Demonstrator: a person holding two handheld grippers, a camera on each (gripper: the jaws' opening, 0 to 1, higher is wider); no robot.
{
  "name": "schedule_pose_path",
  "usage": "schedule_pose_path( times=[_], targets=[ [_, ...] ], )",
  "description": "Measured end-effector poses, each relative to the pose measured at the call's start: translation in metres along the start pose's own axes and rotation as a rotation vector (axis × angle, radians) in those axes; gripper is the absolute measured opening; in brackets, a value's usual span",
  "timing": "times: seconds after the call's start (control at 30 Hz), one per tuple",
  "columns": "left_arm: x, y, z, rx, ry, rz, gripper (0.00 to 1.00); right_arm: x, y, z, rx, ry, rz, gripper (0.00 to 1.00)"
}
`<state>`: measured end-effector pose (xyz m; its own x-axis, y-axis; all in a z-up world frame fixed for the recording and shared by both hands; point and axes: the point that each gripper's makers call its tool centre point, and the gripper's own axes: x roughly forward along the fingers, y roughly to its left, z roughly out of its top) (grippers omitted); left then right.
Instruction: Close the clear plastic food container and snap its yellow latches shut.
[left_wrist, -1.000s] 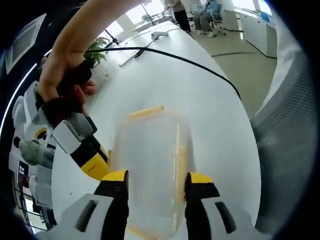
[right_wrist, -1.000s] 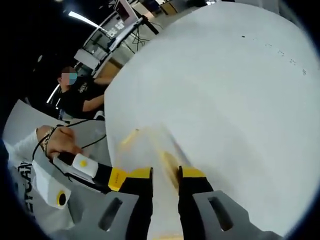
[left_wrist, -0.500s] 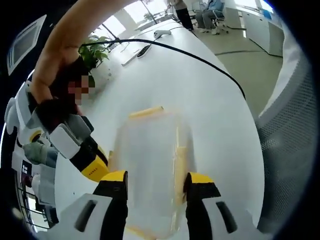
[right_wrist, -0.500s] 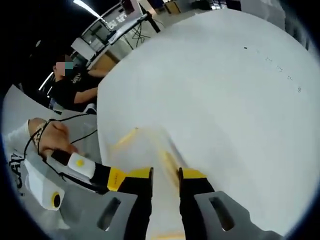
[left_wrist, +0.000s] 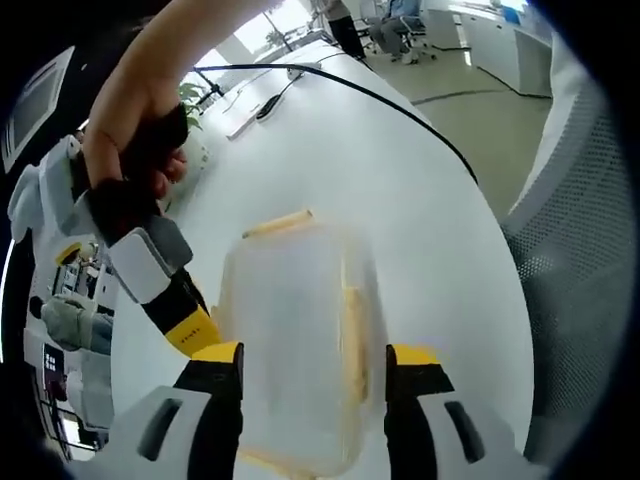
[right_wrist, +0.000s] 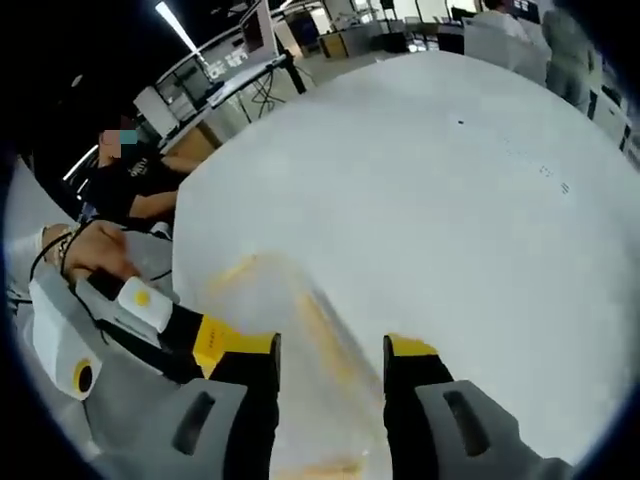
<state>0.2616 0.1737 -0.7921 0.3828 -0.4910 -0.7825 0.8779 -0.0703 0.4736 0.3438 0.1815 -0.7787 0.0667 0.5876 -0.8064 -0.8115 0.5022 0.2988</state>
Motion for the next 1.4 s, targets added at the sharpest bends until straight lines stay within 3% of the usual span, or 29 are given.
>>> schedule_pose_path(
  times=[0.1, 0.23, 0.47, 0.63, 0.7, 0.9, 1.07, 1.17, 1.27, 1.4],
  targets=[
    [0.001, -0.003, -0.001, -0.009, 0.008, -0.006, 0.65, -0.003, -0.006, -0.001, -0.038, -0.001, -0.033, 0.40],
    [-0.002, 0.000, -0.002, -0.056, -0.004, -0.011, 0.65, -0.011, -0.016, -0.004, -0.107, 0.006, -0.100, 0.50],
    [-0.011, 0.008, -0.009, -0.106, -0.019, 0.000, 0.78, -0.023, -0.014, -0.009, -0.116, -0.002, -0.100, 0.55],
    [-0.017, 0.015, -0.014, -0.141, -0.035, 0.001, 0.85, -0.030, -0.012, -0.012, -0.135, -0.014, -0.102, 0.65],
    [-0.020, 0.019, -0.022, -0.166, -0.009, 0.003, 0.86, -0.033, -0.009, -0.013, -0.153, -0.015, -0.100, 0.68],
    [-0.028, 0.029, -0.027, -0.229, -0.027, -0.010, 0.86, -0.042, -0.004, -0.026, -0.217, 0.020, -0.117, 0.68],
    [-0.031, 0.034, -0.038, -0.304, -0.015, -0.062, 0.90, -0.046, 0.001, -0.037, -0.300, 0.056, -0.115, 0.72],
    [-0.031, 0.034, -0.044, -0.295, 0.002, -0.084, 0.91, -0.046, 0.006, -0.046, -0.352, 0.082, -0.097, 0.77],
    [-0.030, 0.032, -0.053, -0.291, 0.041, -0.122, 0.91, -0.046, 0.012, -0.054, -0.406, 0.112, -0.084, 0.76],
    [-0.030, 0.030, -0.057, -0.306, 0.051, -0.167, 0.89, -0.045, 0.019, -0.063, -0.501, 0.154, -0.084, 0.76]
  ],
)
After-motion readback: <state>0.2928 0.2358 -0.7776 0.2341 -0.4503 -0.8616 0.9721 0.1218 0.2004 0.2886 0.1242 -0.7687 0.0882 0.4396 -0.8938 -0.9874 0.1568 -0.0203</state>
